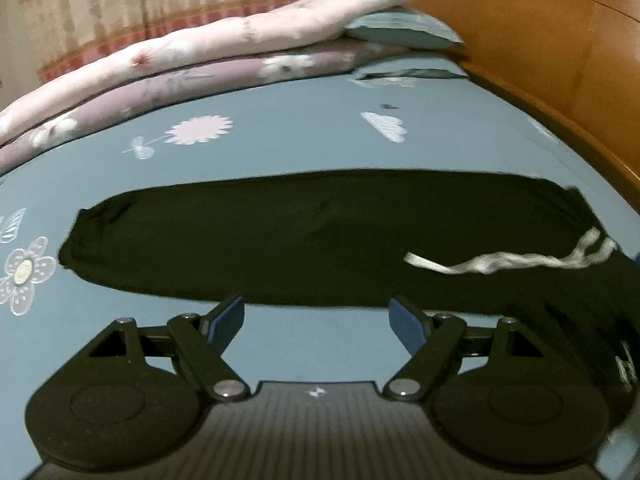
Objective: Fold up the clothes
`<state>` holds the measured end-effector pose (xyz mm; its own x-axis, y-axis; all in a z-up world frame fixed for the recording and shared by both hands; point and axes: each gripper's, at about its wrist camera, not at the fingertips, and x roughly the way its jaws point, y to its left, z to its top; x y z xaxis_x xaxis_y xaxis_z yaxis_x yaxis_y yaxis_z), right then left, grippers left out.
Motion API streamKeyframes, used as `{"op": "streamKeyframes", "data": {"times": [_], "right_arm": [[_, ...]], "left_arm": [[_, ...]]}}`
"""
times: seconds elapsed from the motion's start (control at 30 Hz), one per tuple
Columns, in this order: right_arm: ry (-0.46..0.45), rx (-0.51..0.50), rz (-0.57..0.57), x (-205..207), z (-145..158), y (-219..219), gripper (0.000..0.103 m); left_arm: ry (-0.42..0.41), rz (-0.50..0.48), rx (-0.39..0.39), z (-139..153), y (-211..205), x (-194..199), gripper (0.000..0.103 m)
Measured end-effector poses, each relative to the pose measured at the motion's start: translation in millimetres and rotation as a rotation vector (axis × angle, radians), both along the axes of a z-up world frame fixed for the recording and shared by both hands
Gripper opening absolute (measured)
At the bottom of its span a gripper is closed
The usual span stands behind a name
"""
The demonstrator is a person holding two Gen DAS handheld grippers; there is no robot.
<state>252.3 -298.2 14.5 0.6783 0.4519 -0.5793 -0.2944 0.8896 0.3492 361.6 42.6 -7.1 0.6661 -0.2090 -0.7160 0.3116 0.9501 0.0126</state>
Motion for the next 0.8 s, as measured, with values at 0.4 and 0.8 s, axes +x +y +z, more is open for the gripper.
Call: {"op": "streamKeyframes", "data": {"times": [0.4, 0.8], "right_arm": [[0.127, -0.029, -0.215, -92.3, -65.0, -51.7, 0.103], [0.013, 0.0, -0.394, -126.2, -76.0, -125.6, 0.103]], "left_arm": [[0.056, -0.025, -0.083, -54.8, -70.5, -109.0, 0.08], [0.048, -0.033, -0.087, -66.8, -122.0, -172.8, 0.08]]}}
